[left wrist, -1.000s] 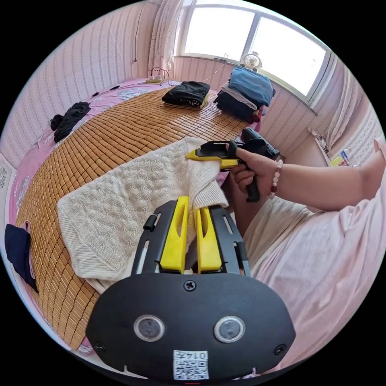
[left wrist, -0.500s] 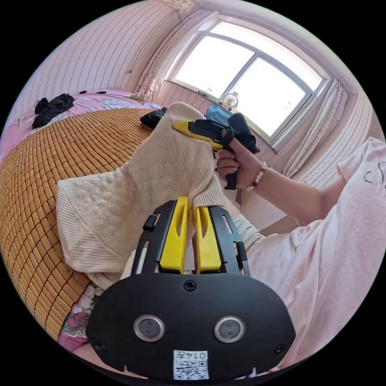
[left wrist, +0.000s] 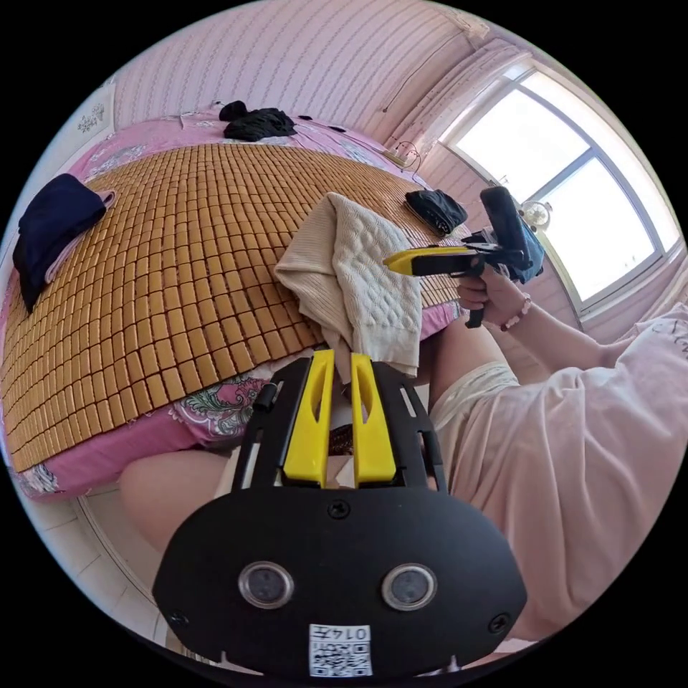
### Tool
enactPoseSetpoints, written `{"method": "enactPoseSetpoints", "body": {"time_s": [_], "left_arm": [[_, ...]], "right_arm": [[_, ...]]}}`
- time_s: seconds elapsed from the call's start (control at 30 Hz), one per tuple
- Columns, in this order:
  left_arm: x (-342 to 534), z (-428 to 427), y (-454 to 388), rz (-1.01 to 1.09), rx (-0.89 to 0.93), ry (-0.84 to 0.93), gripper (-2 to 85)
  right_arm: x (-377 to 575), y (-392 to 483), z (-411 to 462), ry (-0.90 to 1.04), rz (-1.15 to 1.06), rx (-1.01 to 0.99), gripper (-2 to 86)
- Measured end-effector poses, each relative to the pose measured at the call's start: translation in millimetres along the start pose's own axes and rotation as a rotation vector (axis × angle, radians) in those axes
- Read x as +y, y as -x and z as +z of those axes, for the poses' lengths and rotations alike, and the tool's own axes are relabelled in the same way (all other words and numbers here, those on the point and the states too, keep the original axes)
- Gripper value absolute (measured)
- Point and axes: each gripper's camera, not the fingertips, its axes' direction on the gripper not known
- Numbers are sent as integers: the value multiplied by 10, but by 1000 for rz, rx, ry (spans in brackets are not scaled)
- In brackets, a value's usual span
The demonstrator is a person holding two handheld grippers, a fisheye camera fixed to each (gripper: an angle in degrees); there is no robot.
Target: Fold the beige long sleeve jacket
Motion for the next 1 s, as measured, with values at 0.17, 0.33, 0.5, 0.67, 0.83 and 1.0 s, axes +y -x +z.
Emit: {"method": "enactPoseSetpoints", "body": {"time_s": [0.17, 0.33, 0.5, 0.67, 0.83, 1.0], "left_arm": [[-475, 139, -111, 50, -28, -53, 106], [-1091, 446, -107, 13, -59, -11, 179], [-1403, 740, -71, -21, -98, 151, 209], [-1581, 635, -109, -15, -56, 185, 165], [-1724, 463, -21, -18, 10, 205, 122], [-1779, 229, 107, -64, 51, 209, 107]], "right_arm": [[467, -237, -329, -243, 153, 197, 135], [654, -576, -160, -262, 388, 150, 188], [661, -851, 151, -289, 528, -88, 175], [674, -980, 179, -321, 544, -166, 130], [617, -1080, 188, -273, 567, -251, 93], [439, -919, 115, -233, 468, -342, 73]]}}
